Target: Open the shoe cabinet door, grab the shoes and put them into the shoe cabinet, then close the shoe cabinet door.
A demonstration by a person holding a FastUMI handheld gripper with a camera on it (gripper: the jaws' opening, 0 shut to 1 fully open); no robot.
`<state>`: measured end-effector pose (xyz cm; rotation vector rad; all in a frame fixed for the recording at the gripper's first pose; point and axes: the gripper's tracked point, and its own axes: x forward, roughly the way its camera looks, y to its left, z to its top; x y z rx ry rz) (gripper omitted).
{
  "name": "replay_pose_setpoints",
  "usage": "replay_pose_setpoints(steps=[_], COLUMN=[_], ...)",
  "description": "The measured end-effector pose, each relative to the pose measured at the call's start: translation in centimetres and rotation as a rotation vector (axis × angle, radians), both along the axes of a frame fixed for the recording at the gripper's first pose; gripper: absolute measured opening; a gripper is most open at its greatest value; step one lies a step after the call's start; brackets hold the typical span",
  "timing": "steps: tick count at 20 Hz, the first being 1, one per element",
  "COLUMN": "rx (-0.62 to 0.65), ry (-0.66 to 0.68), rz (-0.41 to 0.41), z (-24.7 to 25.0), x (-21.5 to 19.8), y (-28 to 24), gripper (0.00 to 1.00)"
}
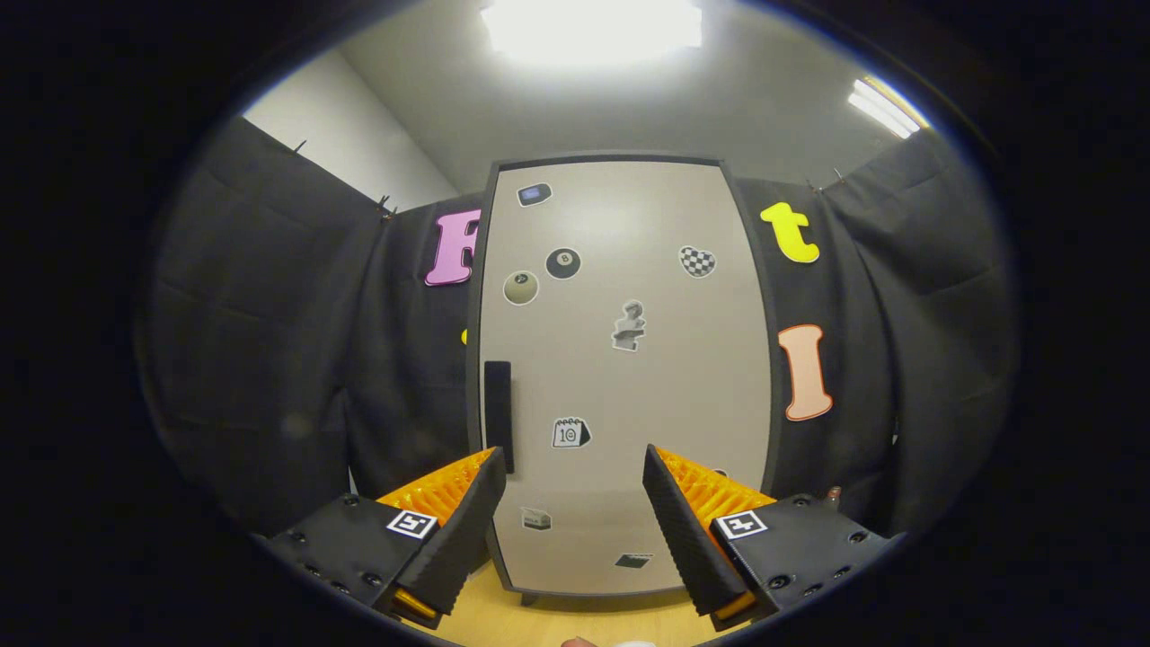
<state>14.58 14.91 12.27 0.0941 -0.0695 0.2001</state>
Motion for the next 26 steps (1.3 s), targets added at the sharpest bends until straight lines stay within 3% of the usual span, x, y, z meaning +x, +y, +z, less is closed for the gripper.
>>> replay_pose_setpoints(steps=[6, 11, 13, 14, 17, 20, 21, 24, 26], rx=[-0.025, -0.087, -0.093, -0.100, -0.092, -0.037, -0.023, -0.055, -0.049], ry=[0.022, 0.127, 0.140, 0.139, 0.123, 0.193, 0.200, 0.172, 0.187], rz=[0.043, 0.078, 0.086, 0.073, 0.022, 0.030, 0.027, 0.041, 0.083], z=[0.8, -2.5, -3.4, -3.5, -2.9, -3.9, -3.5, -3.5, -3.6], x=[6.2, 10.1, 11.1, 11.6, 12.7, 13.2, 13.1, 13.2, 12.8], y=[6.1, 9.7, 10.4, 10.2, 9.8, 10.4, 10.4, 10.4, 10.4], gripper=[0.97, 0.97, 0.91, 0.87, 0.59, 0.48, 0.37, 0.31, 0.16])
